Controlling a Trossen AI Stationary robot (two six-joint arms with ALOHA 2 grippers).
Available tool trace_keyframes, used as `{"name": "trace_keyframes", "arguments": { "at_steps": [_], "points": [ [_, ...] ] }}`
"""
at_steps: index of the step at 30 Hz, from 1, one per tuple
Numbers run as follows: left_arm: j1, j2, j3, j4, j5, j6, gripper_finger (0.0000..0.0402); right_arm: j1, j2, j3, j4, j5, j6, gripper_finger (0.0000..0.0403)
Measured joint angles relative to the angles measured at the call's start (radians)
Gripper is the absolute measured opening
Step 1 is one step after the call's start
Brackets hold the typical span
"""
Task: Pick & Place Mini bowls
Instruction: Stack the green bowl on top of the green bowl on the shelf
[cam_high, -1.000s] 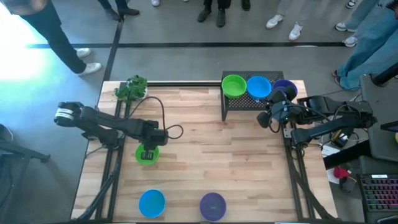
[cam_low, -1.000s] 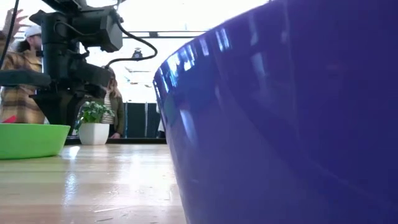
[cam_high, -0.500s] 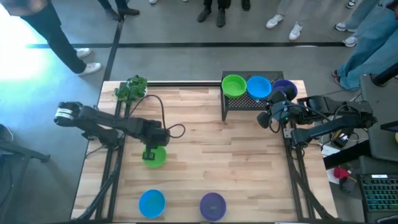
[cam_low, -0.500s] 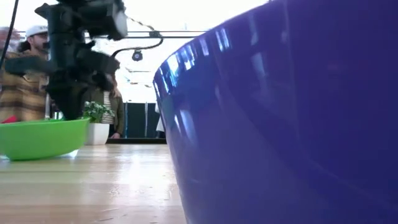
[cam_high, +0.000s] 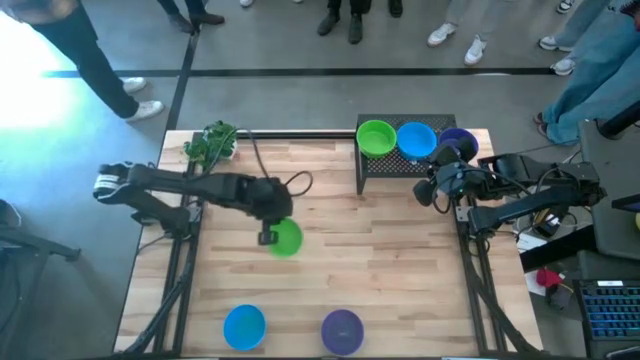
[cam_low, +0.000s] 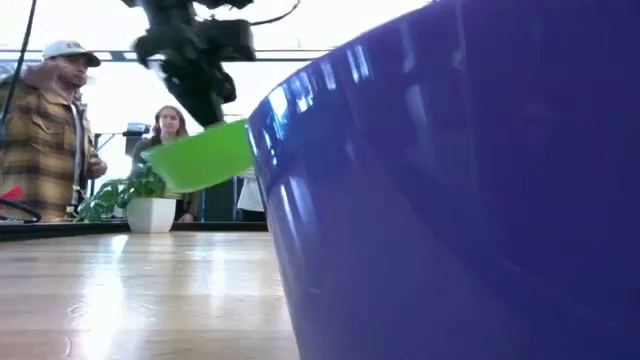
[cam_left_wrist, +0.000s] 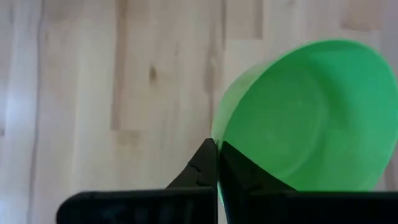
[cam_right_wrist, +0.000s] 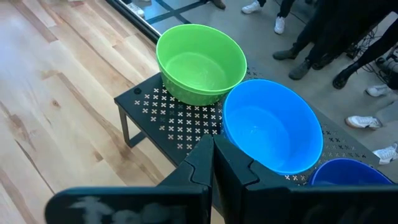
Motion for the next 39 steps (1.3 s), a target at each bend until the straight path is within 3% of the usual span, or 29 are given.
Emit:
{"name": "trace_keyframes", "arguments": {
  "at_steps": [19, 27, 39],
  "points": [
    [0.086, 0.518, 0.473, -0.002, 0.099, 0.19, 0.0, 0.0, 0.0, 0.0, 0.003, -0.001, 0.003, 0.0008],
    [0.087, 0.607, 0.516, 0.002, 0.104, 0.195, 0.0, 0.0, 0.0, 0.0, 0.003, -0.001, 0.001, 0.0008],
    [0.087, 0.625, 0.516, 0.004, 0.105, 0.201, 0.0, 0.0, 0.0, 0.0, 0.007, -0.001, 0.0, 0.0008]
  ]
}}
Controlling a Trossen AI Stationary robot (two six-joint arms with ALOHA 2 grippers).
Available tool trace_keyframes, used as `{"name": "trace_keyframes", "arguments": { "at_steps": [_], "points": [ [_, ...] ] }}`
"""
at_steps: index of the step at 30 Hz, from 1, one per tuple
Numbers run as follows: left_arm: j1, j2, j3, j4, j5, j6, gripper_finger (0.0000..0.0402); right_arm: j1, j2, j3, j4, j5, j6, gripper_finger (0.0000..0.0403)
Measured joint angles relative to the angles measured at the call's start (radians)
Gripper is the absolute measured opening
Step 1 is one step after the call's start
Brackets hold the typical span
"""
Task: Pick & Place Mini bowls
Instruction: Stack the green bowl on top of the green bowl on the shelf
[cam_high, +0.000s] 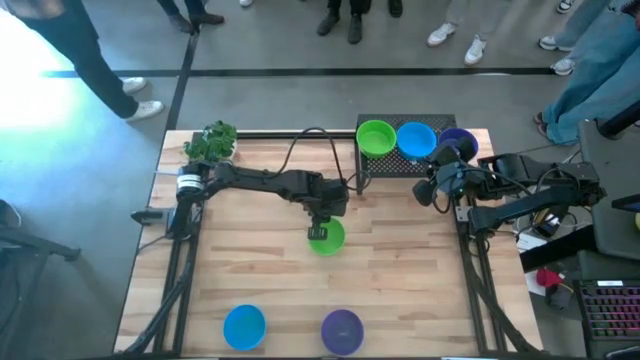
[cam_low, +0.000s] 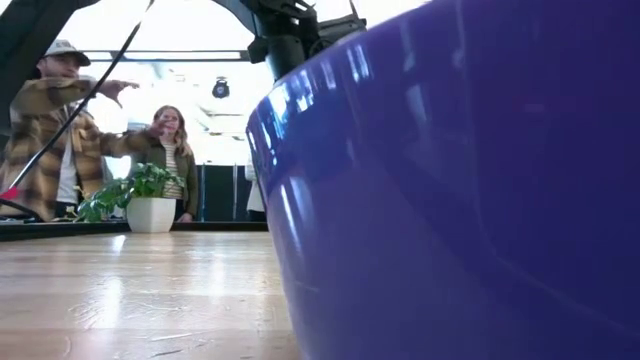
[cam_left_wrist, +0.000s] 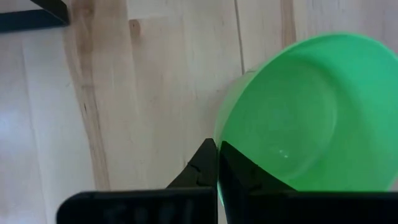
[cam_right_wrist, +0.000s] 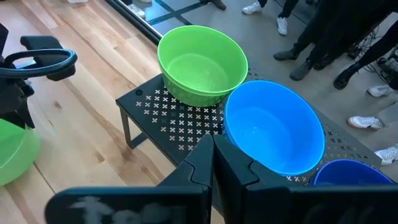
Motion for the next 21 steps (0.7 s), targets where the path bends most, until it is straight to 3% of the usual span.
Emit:
{"name": "trace_keyframes", "arguments": {
  "at_steps": [7, 16, 21],
  "points": [
    [0.0, -0.001, -0.001, 0.005, -0.001, 0.001, 0.0003, 0.0, 0.0, 0.0, 0.0, 0.0, 0.0, 0.0008],
    [0.0, -0.002, -0.001, 0.009, -0.004, 0.002, 0.0054, 0.0, 0.0, 0.0, 0.001, 0.0, 0.0, 0.0008],
    [0.002, -0.008, 0.012, 0.011, -0.042, -0.001, 0.0061, 0.0, 0.004, 0.0, 0.012, 0.0, -0.008, 0.0008]
  ]
}}
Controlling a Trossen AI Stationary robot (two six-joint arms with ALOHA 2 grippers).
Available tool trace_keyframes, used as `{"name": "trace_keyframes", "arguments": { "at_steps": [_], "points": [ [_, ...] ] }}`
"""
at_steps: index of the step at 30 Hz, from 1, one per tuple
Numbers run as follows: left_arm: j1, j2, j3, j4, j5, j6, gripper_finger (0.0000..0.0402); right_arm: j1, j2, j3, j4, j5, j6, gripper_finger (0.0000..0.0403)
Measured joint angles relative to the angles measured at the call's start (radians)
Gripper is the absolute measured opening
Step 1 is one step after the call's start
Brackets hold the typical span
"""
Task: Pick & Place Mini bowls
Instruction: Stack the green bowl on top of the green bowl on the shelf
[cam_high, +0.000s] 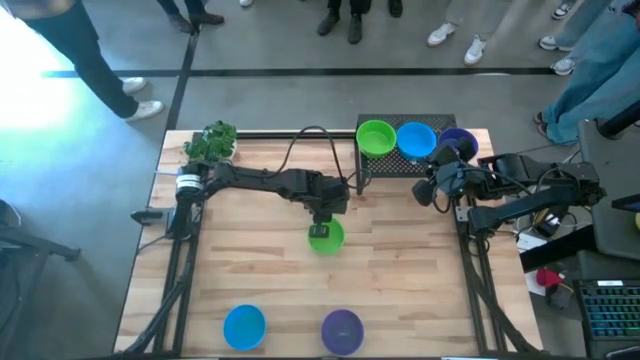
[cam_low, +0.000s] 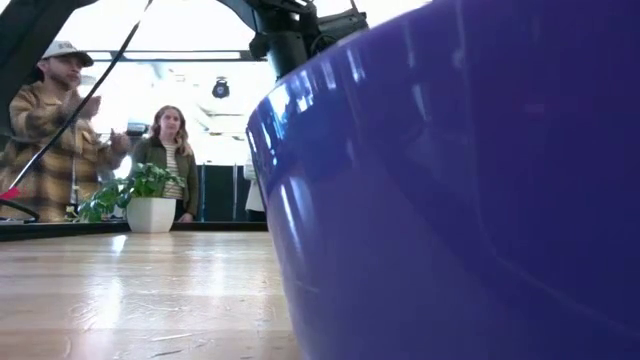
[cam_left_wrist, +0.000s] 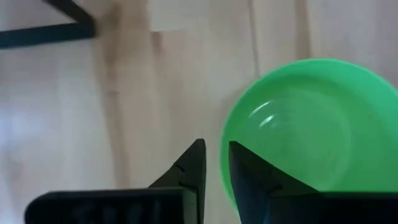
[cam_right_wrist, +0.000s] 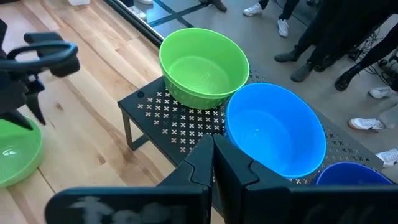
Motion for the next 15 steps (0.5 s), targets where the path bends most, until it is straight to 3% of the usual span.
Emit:
{"name": "trace_keyframes", "arguments": {
  "at_steps": [9, 15],
  "points": [
    [-0.002, -0.124, 0.004, -0.018, -0.104, 0.002, 0.0062, 0.002, 0.093, 0.0, 0.024, -0.023, -0.033, 0.0008],
    [-0.007, -0.267, -0.044, -0.014, -0.128, 0.008, 0.0062, 0.012, 0.188, -0.005, 0.183, -0.153, -0.205, 0.0008]
  ]
}}
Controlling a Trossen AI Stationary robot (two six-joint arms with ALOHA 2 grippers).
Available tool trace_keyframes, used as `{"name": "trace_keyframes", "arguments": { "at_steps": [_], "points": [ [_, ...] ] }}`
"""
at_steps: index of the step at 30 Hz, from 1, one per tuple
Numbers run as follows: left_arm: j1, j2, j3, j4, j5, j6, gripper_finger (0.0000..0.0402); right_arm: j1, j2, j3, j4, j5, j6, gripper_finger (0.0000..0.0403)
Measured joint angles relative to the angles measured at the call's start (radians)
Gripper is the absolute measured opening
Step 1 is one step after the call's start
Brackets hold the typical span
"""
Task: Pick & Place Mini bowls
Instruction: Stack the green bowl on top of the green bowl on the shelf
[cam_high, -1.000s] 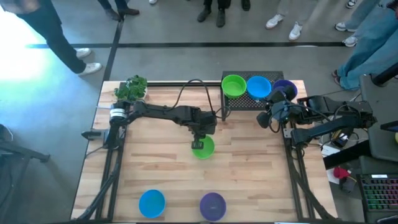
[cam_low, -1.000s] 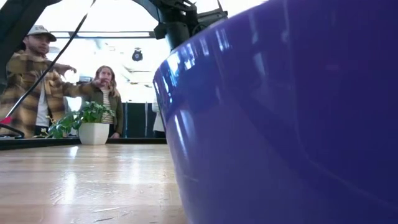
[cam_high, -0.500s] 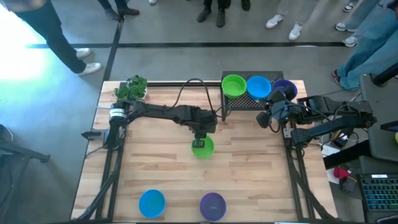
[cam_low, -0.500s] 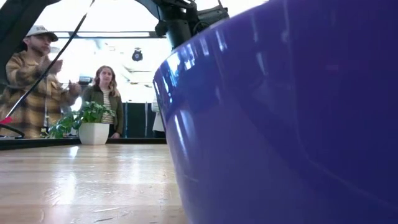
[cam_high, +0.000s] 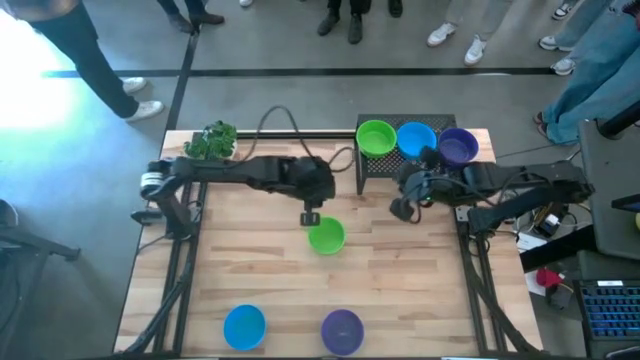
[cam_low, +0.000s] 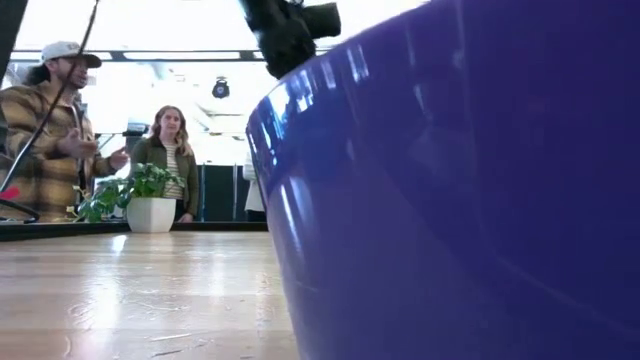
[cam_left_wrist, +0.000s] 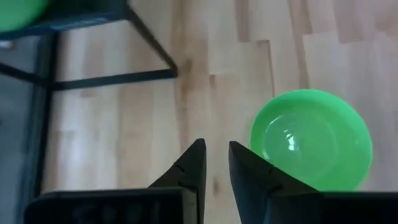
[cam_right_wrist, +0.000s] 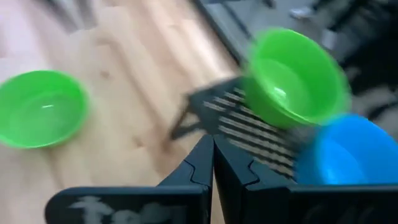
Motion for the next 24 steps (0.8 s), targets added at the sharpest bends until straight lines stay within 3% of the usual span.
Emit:
{"name": "trace_keyframes", "arguments": {
  "at_steps": [5, 13, 24],
  "points": [
    [-0.014, -0.142, -0.108, 0.054, -0.096, 0.005, 0.0062, 0.003, 0.047, -0.044, 0.172, -0.143, -0.116, 0.0008],
    [-0.023, -0.378, -0.312, 0.166, -0.111, 0.005, 0.0062, 0.003, 0.045, -0.181, 0.468, -0.342, -0.276, 0.0008],
    [-0.025, -0.547, -0.48, 0.283, -0.108, 0.032, 0.0062, 0.003, 0.111, -0.285, 0.675, -0.344, -0.288, 0.0012]
  ]
}}
